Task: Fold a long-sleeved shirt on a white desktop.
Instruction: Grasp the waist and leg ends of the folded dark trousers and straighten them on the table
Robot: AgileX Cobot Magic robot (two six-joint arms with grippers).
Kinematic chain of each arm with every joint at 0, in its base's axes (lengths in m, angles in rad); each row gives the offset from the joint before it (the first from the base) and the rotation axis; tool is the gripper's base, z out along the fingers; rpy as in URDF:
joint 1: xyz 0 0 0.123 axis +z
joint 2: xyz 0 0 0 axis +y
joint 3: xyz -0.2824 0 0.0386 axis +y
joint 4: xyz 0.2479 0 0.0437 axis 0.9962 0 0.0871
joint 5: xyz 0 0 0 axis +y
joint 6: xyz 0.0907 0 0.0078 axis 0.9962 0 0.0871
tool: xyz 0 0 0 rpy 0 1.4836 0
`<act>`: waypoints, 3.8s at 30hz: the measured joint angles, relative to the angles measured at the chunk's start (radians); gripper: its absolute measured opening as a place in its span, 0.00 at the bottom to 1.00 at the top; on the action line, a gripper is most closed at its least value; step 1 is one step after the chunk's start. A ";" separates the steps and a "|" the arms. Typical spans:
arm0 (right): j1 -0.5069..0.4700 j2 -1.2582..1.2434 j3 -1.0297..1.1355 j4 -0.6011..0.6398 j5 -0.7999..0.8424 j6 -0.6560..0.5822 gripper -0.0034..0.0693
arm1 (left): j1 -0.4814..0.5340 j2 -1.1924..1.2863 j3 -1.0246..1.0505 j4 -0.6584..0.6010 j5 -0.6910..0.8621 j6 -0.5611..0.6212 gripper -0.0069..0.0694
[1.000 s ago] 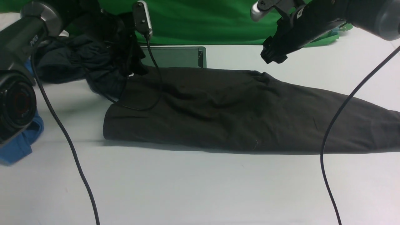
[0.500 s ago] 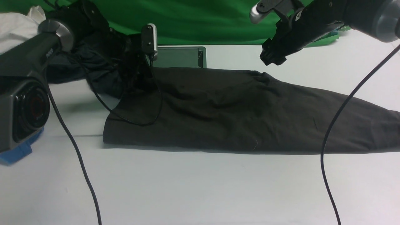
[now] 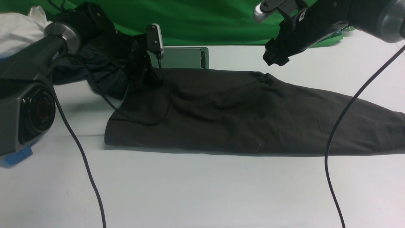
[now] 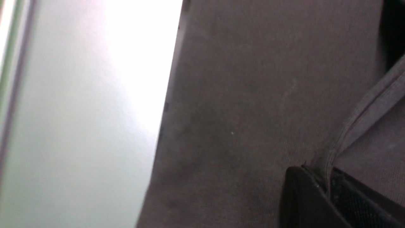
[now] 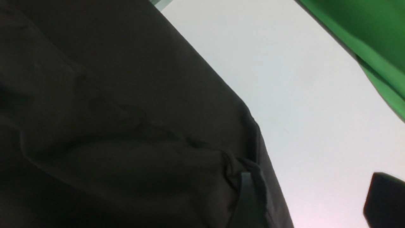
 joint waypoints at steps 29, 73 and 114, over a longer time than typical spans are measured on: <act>-0.012 0.157 -0.007 -0.026 -0.009 -0.289 0.71 | -0.008 -0.020 -0.127 -0.011 0.053 -0.181 0.14; -0.021 0.123 -0.035 0.049 0.046 -0.215 0.65 | -0.008 -0.060 -0.129 -0.023 0.067 -0.226 0.14; -0.120 0.374 -0.390 0.288 0.302 -0.681 0.24 | -0.009 -0.060 -0.129 -0.064 0.081 -0.210 0.14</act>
